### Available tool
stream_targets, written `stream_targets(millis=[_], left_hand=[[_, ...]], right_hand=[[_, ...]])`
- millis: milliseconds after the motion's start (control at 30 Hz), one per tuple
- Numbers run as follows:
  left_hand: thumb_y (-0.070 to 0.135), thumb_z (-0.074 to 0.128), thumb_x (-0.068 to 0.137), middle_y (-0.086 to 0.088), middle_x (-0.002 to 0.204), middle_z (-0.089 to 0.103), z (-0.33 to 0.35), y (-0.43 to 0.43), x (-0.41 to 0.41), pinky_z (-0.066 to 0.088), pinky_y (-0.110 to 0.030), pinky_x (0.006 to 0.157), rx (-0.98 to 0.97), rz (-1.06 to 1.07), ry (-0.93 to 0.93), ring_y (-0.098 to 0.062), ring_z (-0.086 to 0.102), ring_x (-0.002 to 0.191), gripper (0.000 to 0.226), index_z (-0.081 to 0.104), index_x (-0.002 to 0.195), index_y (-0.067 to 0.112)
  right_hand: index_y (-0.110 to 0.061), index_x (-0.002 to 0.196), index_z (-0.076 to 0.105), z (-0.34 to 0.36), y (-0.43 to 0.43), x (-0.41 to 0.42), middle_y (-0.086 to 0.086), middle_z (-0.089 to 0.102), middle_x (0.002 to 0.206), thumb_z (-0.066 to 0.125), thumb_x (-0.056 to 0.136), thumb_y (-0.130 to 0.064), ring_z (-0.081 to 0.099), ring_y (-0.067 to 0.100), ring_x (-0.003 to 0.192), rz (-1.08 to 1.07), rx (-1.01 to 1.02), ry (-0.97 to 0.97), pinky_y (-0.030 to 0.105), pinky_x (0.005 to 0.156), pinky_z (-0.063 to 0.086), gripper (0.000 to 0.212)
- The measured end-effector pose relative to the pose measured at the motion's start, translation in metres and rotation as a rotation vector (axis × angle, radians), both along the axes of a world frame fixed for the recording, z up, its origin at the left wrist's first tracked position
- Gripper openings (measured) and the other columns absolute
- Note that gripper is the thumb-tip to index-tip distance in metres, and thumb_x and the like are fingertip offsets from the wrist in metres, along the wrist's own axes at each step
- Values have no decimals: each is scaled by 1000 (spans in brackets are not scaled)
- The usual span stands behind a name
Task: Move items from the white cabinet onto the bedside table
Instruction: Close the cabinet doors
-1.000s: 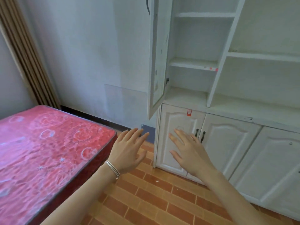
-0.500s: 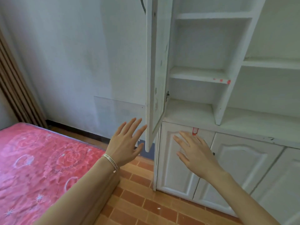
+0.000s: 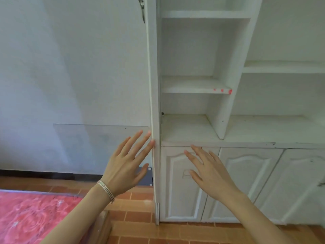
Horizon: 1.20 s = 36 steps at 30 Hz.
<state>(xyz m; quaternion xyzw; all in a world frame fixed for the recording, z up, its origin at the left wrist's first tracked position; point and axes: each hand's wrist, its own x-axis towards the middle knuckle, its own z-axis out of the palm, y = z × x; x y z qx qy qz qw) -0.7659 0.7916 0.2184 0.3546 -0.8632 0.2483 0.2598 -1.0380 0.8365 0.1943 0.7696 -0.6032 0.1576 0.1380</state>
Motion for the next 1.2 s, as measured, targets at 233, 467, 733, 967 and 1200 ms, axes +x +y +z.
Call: stream_targets(millis=[233, 467, 733, 967, 1200], left_hand=[[21, 51, 83, -17, 151, 26, 6, -12, -38, 23, -39, 109, -28, -184, 24, -31, 21, 141, 63, 35, 143, 14], [5, 68, 66, -19, 148, 31, 12, -22, -122, 35, -45, 104, 14, -299, 73, -33, 25, 138, 82, 37, 141, 17], [-3, 66, 64, -17, 150, 29, 12, -54, -205, 30, -40, 104, -34, -300, 120, -33, 24, 140, 77, 47, 136, 18], [-4, 67, 59, -10, 154, 24, 10, -83, -275, 23, -41, 110, -53, -201, 65, -30, 20, 142, 88, 39, 139, 20], [-2, 63, 64, -9, 154, 24, 21, -135, -336, 24, -45, 113, -34, -142, 13, -27, 18, 143, 84, 42, 142, 19]], right_hand=[[-21, 136, 41, -5, -2, -26, 8, 46, 139, 39, 87, -35, 44, 23, 127, -82, -49, 3, 45, 104, 30, 51], [-19, 137, 42, -12, 7, -81, 10, 43, 142, 58, 88, -26, 42, 26, 130, -182, -70, -17, 46, 106, 28, 52], [-19, 136, 42, -6, -5, -170, 9, 41, 143, 45, 91, -32, 41, 25, 130, -212, -59, -34, 49, 106, 32, 48], [-20, 139, 39, -2, -35, -242, 8, 40, 144, 58, 89, -27, 39, 23, 131, -147, -58, -1, 49, 107, 30, 53], [-18, 135, 45, 8, -68, -285, 9, 44, 141, 66, 84, -23, 43, 25, 128, -95, -84, 24, 48, 105, 31, 56]])
